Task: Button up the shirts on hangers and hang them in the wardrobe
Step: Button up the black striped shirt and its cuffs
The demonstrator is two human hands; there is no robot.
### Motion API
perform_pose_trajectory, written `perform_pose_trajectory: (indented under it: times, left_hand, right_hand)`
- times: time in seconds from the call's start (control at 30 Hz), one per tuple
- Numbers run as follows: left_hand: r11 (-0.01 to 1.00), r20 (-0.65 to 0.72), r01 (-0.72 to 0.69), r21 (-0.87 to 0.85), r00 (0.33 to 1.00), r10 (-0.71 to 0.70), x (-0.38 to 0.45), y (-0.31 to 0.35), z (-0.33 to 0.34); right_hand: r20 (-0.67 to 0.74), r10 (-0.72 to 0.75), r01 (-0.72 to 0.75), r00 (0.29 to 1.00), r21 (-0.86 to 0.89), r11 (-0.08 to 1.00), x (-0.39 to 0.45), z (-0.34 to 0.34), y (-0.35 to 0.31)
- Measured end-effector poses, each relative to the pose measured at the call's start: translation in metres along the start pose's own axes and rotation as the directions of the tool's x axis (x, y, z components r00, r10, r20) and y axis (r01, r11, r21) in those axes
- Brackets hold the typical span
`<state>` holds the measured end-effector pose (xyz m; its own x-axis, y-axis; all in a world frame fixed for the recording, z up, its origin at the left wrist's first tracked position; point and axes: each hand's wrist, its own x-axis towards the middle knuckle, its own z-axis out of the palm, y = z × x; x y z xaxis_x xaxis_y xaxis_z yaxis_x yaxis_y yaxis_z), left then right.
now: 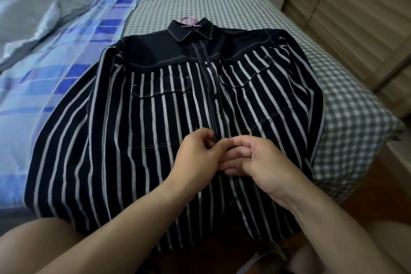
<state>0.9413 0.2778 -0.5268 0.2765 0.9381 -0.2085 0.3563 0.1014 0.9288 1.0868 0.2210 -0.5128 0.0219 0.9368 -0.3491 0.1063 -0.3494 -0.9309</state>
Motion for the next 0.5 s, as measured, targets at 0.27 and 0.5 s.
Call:
perform_pose_trajectory:
  times: [0.27,0.5]
  left_hand:
    - [0.919,0.02,0.132,-0.371,0.991,-0.134,0.0,-0.002,0.0]
    - [0.968,-0.086,-0.03,-0.25,0.996,0.009,-0.004,-0.009,0.0]
  right_hand:
    - [-0.066,-0.512,0.354,0.857,-0.646,0.676,0.018,-0.028,-0.006]
    - [0.073,-0.624,0.431,0.778,-0.784,0.446,0.024,-0.019,0.006]
